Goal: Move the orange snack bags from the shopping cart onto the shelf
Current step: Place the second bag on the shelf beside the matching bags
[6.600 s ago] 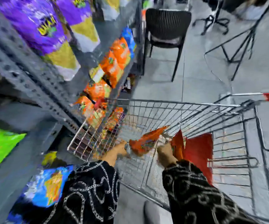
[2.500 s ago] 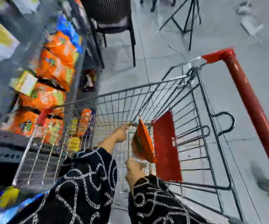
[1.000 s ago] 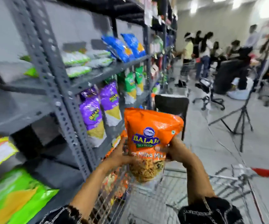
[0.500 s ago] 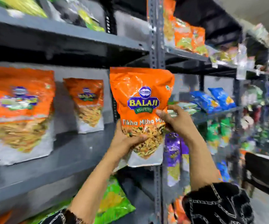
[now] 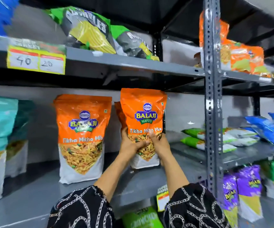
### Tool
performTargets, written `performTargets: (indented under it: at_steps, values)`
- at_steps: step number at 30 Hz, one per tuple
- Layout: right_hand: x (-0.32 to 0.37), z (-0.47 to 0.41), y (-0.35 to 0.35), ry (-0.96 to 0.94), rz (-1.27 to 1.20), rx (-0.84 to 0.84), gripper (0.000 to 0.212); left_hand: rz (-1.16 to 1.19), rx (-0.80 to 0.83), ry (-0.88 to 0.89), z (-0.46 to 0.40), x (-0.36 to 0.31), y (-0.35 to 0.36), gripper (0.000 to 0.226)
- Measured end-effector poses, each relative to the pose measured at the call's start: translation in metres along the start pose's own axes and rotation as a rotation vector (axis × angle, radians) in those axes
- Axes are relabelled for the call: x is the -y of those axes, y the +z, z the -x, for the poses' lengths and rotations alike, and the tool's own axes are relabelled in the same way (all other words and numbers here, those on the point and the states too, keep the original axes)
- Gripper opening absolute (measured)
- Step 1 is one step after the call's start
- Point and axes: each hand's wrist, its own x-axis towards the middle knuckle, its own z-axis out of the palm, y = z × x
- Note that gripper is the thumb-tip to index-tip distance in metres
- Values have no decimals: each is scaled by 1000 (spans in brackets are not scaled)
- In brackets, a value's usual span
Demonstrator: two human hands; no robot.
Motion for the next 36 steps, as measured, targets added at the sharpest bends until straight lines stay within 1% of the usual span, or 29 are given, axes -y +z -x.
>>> performTargets:
  at_steps: [2, 5, 7, 9, 11, 13, 14, 15, 16, 17, 18, 19, 20, 21, 22, 23, 24, 25, 26, 27, 28, 29, 30, 31, 34, 36]
  values:
    - [-10, -8, 11, 5, -29, -26, 59, 4, 1, -1, -11, 16, -2, 99]
    - [-26, -20, 21, 7, -2, -87, 56, -12, 29, -53, -25, 35, 0, 96]
    - [-33, -27, 25, 1, 13, -139, 51, -37, 35, -87, -31, 41, 1, 98]
    - [-35, -29, 28, 11, -4, -157, 51, -71, 45, -122, -31, 39, 0, 102]
    - [-32, -29, 30, 49, -20, -162, 54, -140, 73, -125, -27, 32, -1, 104]
    - [-32, -24, 33, 107, 99, -227, 63, -243, 82, -111, -17, 23, -4, 105]
    - [-30, -17, 36, 110, 187, -302, 63, -325, 60, -97, -10, 19, -8, 100]
    - [-29, -7, 38, 67, 254, -393, 57, -423, 21, -86, -1, 15, -14, 89]
    - [-27, 5, 43, -13, 287, -462, 46, -519, -44, -67, 10, 11, -23, 72]
    - [-26, 18, 49, -95, 305, -462, 35, -590, -127, -24, 22, 7, -33, 51]
    - [-26, 27, 58, -149, 301, -369, 28, -621, -222, 37, 35, 3, -45, 31]
    - [-26, 34, 68, -138, 285, -197, 26, -608, -319, 95, 46, -2, -59, 19]
    - [-25, 40, 79, -65, 263, 31, 34, -572, -416, 140, 55, -8, -73, 16]
    - [-23, 46, 90, 27, 220, 278, 51, -537, -519, 158, 61, -13, -91, 18]
    - [-21, 52, 100, 112, 171, 492, 72, -504, -617, 144, 65, -17, -111, 21]
    - [-20, 55, 111, 154, 141, 635, 89, -472, -691, 96, 66, -19, -134, 28]
    - [-20, 58, 122, 145, 133, 710, 99, -448, -704, -3, 67, -21, -159, 42]
    - [-22, 59, 130, 106, 131, 735, 101, -404, -629, -134, 67, -19, -182, 59]
    - [-23, 60, 137, 66, 125, 728, 101, -340, -486, -262, 69, -16, -203, 74]
    - [-24, 59, 142, 47, 121, 702, 101, -313, -300, -374, 72, -13, -216, 79]
    - [-25, 57, 146, 43, 120, 678, 101, -348, -129, -445, 75, -9, -223, 74]
    - [-25, 55, 148, 37, 115, 666, 100, -407, -11, -462, 76, -4, -226, 66]
    - [-26, 53, 149, 31, 107, 664, 98, -449, 47, -444, 76, 1, -224, 60]
    - [-27, 51, 150, 30, 99, 660, 96, -466, 63, -418, 74, 4, -221, 59]
    - [-31, 48, 147, 56, 82, 599, 88, -506, 37, -389, 68, 6, -210, 62]
    - [-34, 48, 146, 59, 100, 588, 89, -530, 26, -404, 67, 9, -209, 64]
